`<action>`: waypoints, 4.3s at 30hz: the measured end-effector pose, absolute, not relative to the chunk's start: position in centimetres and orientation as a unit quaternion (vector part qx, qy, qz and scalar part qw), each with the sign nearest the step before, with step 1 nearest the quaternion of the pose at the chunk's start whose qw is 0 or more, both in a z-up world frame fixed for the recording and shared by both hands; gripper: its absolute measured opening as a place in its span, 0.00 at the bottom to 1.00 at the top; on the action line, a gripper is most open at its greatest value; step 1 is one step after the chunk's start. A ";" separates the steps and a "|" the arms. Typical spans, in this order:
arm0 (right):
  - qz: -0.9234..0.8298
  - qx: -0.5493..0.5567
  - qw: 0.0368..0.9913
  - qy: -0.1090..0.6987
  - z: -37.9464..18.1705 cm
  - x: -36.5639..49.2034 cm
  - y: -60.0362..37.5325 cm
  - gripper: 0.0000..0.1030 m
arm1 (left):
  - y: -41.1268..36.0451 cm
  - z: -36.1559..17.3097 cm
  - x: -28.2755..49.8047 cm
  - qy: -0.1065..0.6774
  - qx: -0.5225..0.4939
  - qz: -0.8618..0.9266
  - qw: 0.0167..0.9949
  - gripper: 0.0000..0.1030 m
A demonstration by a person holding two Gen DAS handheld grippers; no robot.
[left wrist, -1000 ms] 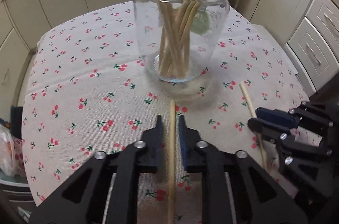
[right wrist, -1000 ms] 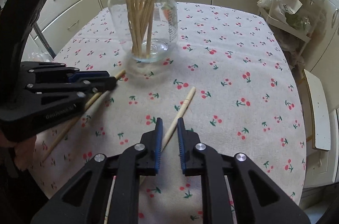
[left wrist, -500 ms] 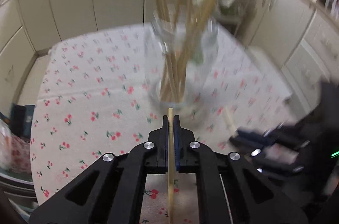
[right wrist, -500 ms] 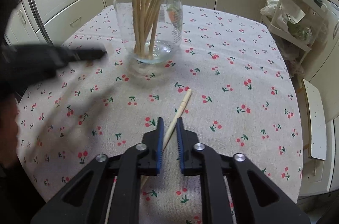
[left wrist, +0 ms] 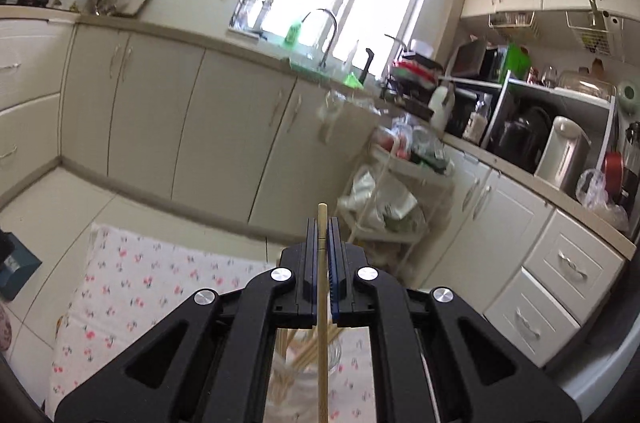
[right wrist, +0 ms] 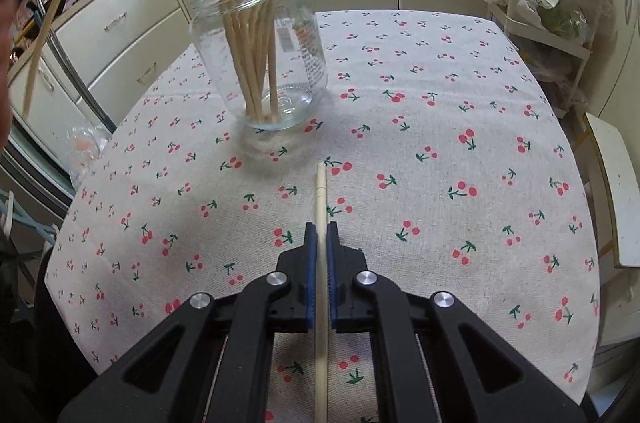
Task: Organize utensils
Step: 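Close the left tool on a chopstick while the right tool grasps another chopstick, then lift both held chopsticks upright over the glass jar, then open the left tool to drop its chopstick into the jar while the right tool holds its chopstick above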
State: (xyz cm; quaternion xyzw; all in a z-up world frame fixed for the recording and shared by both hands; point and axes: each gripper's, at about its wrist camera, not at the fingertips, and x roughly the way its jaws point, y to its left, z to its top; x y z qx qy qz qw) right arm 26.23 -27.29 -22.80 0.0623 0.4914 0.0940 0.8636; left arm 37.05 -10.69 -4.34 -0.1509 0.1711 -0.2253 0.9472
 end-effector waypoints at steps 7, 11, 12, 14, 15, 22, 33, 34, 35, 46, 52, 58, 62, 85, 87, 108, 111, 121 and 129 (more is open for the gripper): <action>0.101 0.050 0.862 0.494 -22.9 26.4 -27.1 0.06 | -12.4 -2.7 38.9 0.109 -0.156 -0.177 0.966 0.04; 0.099 0.046 0.866 0.488 -23.0 26.4 -26.9 0.06 | -13.1 -1.8 39.4 0.066 -0.156 -0.142 0.975 0.04; 0.098 0.039 0.867 0.487 -22.9 26.3 -26.7 0.06 | -13.3 -1.7 39.5 0.055 -0.155 -0.131 0.978 0.04; 0.098 0.037 0.867 0.488 -22.9 26.4 -26.6 0.06 | -13.8 -1.6 39.7 0.040 -0.148 -0.121 0.981 0.04; 0.098 0.039 0.866 0.489 -22.9 26.4 -26.6 0.06 | -14.0 -1.6 39.8 0.036 -0.145 -0.118 0.982 0.04; 0.098 0.003 0.867 0.489 -22.9 26.9 -25.8 0.07 | -15.4 -3.0 40.6 0.031 -0.129 -0.107 0.985 0.04; 0.101 0.002 0.869 0.484 -23.0 27.0 -25.9 0.07 | -15.1 -6.1 40.5 0.043 -0.119 -0.103 0.987 0.04; 0.102 0.002 0.869 0.483 -23.0 27.0 -25.9 0.07 | -15.1 -6.3 40.5 0.044 -0.117 -0.103 0.987 0.04; 0.101 0.004 0.870 0.483 -23.0 27.0 -25.9 0.07 | -15.1 -6.6 40.4 0.045 -0.116 -0.103 0.987 0.04; 0.105 0.040 0.871 0.479 -23.1 27.1 -26.8 0.06 | -14.9 -8.1 40.1 0.069 -0.109 -0.116 0.985 0.04; 0.113 0.132 0.857 0.485 -23.4 27.4 -29.0 0.06 | -15.0 -9.2 38.4 0.093 -0.082 -0.140 0.982 0.05; 0.127 0.234 0.842 0.470 -23.5 27.0 -31.0 0.06 | -13.2 -9.4 36.2 0.104 -0.084 -0.141 0.981 0.25; 0.135 0.278 0.849 0.429 -21.9 26.3 -31.6 0.06 | -10.9 -9.2 34.4 0.102 -0.100 -0.126 0.982 0.37; 0.035 0.234 0.969 0.075 -7.2 36.5 -27.0 0.06 | -3.1 -16.4 31.5 0.193 -0.175 -0.076 0.963 0.47; 0.020 0.213 0.974 0.073 -7.7 37.1 -26.2 0.06 | -2.9 -16.6 31.6 0.196 -0.178 -0.077 0.961 0.48; 0.014 0.170 0.980 0.103 -10.9 37.7 -24.4 0.06 | -1.8 -17.3 32.4 0.206 -0.201 -0.074 0.955 0.49; 0.023 0.176 0.979 0.102 -10.8 37.5 -24.9 0.06 | -1.8 -17.4 32.6 0.207 -0.204 -0.073 0.954 0.49; 0.023 0.224 0.971 0.075 -8.6 37.9 -26.4 0.06 | -1.7 -17.9 33.0 0.215 -0.208 -0.074 0.951 0.49; 0.015 0.197 0.976 0.093 -9.3 38.8 -25.4 0.06 | -1.3 -18.0 33.3 0.216 -0.216 -0.072 0.949 0.49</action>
